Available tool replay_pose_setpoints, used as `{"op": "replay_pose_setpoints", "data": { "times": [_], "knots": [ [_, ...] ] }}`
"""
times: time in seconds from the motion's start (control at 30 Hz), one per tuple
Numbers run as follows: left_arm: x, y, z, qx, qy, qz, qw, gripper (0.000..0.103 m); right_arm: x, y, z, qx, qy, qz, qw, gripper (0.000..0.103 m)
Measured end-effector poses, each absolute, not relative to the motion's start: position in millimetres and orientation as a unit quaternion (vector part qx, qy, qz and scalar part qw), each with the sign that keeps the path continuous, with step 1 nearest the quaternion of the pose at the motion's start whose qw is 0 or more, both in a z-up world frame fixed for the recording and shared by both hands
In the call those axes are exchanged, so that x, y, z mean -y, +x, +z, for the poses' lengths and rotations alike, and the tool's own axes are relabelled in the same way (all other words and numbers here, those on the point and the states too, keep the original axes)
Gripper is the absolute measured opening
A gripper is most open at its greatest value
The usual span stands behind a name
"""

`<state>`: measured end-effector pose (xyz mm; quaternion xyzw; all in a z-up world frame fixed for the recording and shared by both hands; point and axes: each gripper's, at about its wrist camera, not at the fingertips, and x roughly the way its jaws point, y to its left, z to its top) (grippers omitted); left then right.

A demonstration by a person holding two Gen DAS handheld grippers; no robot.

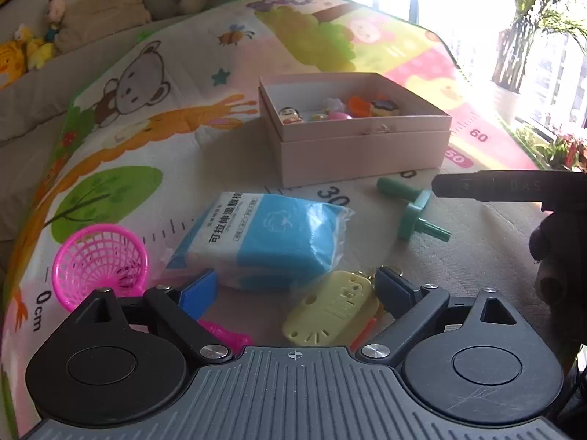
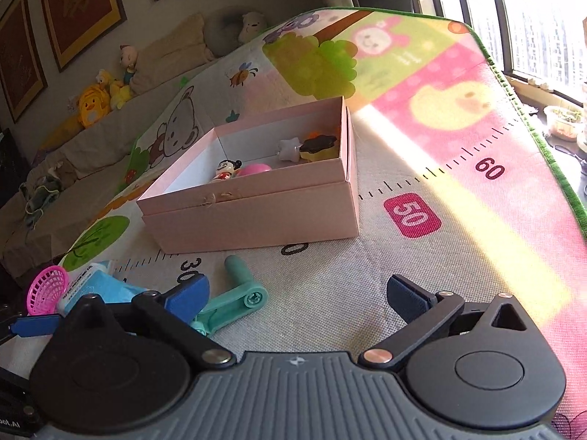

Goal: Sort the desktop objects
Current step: 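Hold the yellow cat keychain in the left gripper above the mat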

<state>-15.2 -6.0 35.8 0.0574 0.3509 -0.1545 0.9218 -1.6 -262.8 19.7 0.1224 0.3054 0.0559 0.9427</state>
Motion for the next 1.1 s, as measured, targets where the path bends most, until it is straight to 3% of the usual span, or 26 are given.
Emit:
{"op": "replay_pose_setpoints", "data": {
  "times": [0.17,0.47,0.77,1.1],
  "knots": [
    [-0.1,-23.7,47.5,-0.342,0.056,-0.153,0.925,0.098,261.9,-0.8,20.2,-0.306,0.118,0.054,0.943,0.103],
    [25.0,-47.4,29.1,-0.393,0.041,-0.219,0.892,0.099,262.4,-2.2,20.1,-0.302,0.117,0.052,0.945,0.103],
    [46.3,-40.5,33.6,-0.377,0.040,-0.232,0.896,0.099,255.2,-4.7,19.4,-0.321,0.087,0.014,0.943,0.103],
    [29.6,-41.7,20.4,-0.380,0.078,-0.142,0.911,0.100,254.5,0.8,14.7,-0.339,0.077,0.003,0.937,0.103]
  ]
}}
